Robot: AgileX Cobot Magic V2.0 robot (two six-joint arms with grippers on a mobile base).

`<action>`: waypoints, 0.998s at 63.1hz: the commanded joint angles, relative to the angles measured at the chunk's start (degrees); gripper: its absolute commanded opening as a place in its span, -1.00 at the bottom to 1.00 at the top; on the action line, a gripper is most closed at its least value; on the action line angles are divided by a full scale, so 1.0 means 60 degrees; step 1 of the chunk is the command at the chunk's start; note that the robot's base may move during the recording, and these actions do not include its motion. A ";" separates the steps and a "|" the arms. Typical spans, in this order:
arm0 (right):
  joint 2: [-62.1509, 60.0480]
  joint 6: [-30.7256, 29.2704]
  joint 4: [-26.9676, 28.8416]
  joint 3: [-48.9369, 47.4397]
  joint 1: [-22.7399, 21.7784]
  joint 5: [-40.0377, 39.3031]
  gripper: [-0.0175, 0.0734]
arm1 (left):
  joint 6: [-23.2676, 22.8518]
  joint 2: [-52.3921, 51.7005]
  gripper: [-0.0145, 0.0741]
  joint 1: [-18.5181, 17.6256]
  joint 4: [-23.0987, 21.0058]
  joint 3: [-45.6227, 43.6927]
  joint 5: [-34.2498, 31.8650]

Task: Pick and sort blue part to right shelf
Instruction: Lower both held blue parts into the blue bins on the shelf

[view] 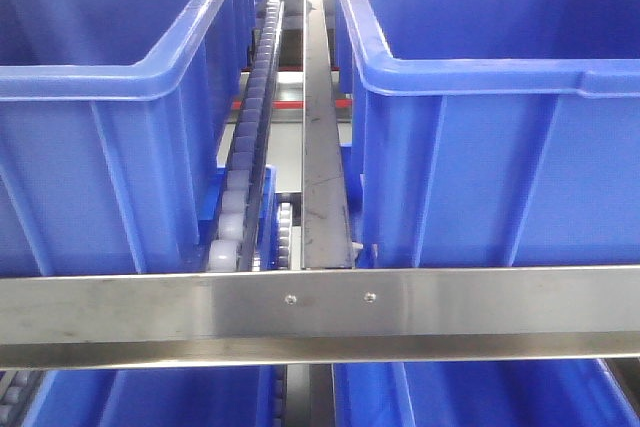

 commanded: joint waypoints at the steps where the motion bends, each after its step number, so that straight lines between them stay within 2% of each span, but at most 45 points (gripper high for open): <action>1: 0.0077 -0.0049 0.0000 -0.0307 -0.0029 -0.1024 0.32 | -0.0028 0.0119 0.20 0.0011 -0.0058 -0.0277 -0.1000; 21: 0.0077 -0.0049 0.0000 -0.0307 -0.0029 -0.0922 0.32 | -0.0028 0.0119 0.20 0.0011 -0.0058 -0.0277 -0.1092; 32: 0.0537 -0.0049 0.0727 -0.0797 -0.0026 -0.0301 0.32 | -0.0028 0.0404 0.20 0.0011 -0.0423 -0.0277 -0.1240; 49: 0.2845 -0.0049 0.0773 -0.1880 0.0023 -0.0512 0.32 | 0.0125 0.2831 0.20 0.0011 -0.0593 -0.0773 -0.1495; 55: 0.3735 -0.0049 0.0773 -0.2243 0.0023 -0.0664 0.32 | 0.0125 0.3806 0.20 -0.0008 -0.0593 -0.1013 -0.2004; 63: 0.5028 -0.0049 0.0773 -0.2798 0.0023 -0.1088 0.32 | 0.0125 0.5158 0.20 -0.0320 -0.0593 -0.1345 -0.2608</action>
